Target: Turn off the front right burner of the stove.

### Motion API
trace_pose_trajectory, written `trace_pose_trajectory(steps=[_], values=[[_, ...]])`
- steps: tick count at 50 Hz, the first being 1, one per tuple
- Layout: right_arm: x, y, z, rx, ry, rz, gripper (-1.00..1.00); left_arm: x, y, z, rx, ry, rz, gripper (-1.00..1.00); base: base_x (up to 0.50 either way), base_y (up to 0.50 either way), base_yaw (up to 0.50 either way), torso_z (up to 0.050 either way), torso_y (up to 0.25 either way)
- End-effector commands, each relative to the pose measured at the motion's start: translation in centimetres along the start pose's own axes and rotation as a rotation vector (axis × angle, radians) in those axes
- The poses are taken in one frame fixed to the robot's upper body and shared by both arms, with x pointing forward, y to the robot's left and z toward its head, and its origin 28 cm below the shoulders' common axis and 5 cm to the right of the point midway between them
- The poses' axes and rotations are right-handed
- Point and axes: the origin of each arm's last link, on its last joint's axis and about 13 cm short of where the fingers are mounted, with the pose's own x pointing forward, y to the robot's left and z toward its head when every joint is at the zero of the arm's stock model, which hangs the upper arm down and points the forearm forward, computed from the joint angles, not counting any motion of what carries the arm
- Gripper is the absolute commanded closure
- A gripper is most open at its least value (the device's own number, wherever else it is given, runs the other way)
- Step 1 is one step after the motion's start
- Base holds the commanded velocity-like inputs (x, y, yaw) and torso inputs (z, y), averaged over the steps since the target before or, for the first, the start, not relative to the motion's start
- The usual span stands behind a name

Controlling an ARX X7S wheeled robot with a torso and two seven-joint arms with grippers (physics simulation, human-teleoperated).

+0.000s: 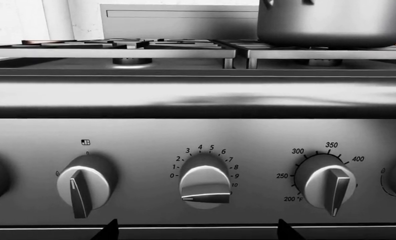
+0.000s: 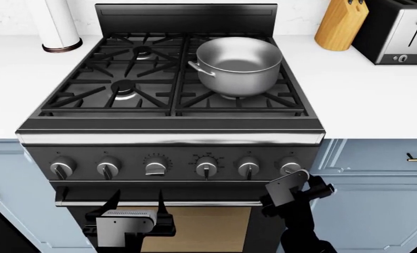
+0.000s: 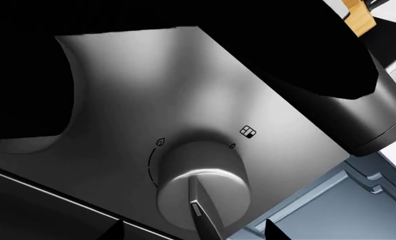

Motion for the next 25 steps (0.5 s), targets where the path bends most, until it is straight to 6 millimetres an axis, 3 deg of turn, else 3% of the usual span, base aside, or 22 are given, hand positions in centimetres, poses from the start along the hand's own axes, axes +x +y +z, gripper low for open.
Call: trace_pose_trajectory(steps=[1,25], values=[[0.33,0.05,-0.06,0.001,0.006,0.0,-1.0,-0.05,-0.02,0.12,0.0,0.0,0.0,-1.0,0.0,0.0,0.0,0.0,0.0],[0.64,0.27,-0.38,0.021,0.021,0.009,-1.0,-0.02,-0.05,0.12,0.002,0.0,-0.001,-1.0,0.0,0.0,0.0,0.0,0.0]])
